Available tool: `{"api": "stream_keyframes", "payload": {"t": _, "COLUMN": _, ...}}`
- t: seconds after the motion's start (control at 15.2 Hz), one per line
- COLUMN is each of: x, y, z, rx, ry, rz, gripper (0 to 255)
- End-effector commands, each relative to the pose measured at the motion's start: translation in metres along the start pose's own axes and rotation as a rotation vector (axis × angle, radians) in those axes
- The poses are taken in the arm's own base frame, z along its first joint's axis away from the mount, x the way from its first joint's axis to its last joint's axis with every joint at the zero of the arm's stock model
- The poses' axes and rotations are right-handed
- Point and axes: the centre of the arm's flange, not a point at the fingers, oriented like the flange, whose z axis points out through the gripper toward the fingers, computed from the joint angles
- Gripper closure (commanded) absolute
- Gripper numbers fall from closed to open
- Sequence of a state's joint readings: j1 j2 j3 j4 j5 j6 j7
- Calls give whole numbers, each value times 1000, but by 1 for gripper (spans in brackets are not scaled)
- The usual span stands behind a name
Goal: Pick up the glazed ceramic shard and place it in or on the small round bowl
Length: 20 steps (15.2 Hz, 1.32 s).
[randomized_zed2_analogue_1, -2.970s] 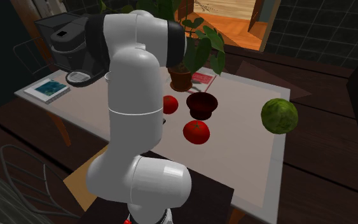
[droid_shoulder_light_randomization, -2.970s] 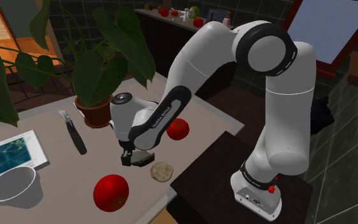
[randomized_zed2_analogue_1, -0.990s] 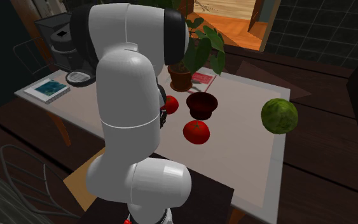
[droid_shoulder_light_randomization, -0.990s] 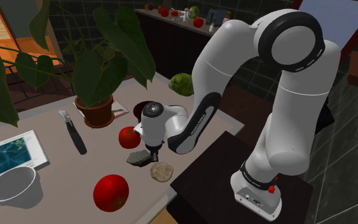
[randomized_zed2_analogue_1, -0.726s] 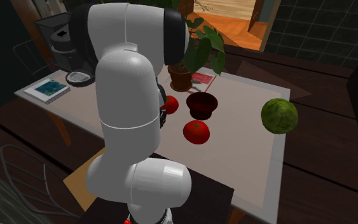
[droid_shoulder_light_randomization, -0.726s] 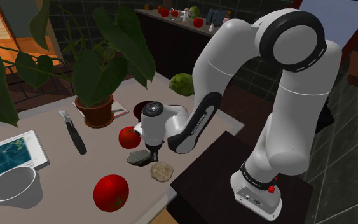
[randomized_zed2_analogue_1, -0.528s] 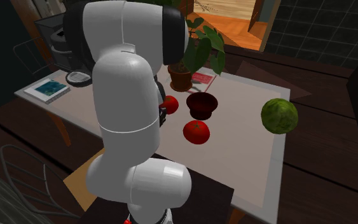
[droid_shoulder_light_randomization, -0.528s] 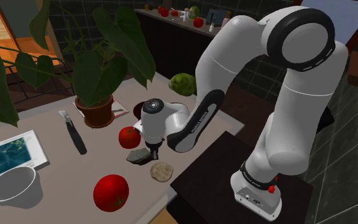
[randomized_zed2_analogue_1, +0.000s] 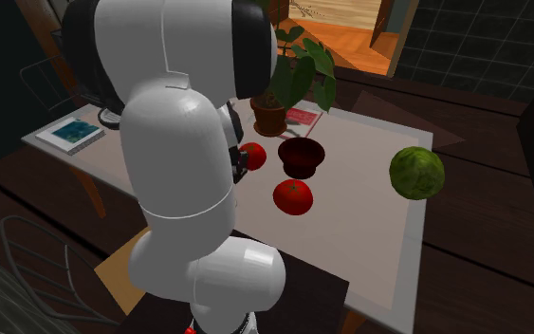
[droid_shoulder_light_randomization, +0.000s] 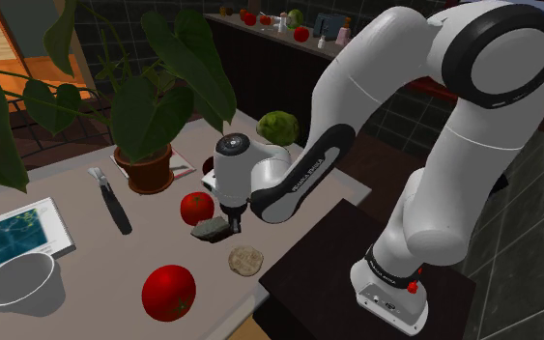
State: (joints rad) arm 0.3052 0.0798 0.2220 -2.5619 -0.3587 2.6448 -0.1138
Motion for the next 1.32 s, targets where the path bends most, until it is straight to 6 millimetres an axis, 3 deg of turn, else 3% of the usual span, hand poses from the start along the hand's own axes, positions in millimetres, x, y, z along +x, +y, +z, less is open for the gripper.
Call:
{"api": "stream_keyframes", "payload": {"t": 0.0, "x": 0, "y": 1, "z": -10, "rx": 0, "ry": 0, "rz": 0, "gripper": 255}}
{"api": "stream_keyframes", "payload": {"t": 1.25, "x": -4, "y": 16, "z": -109, "rx": 0, "ry": 0, "rz": 0, "gripper": 255}}
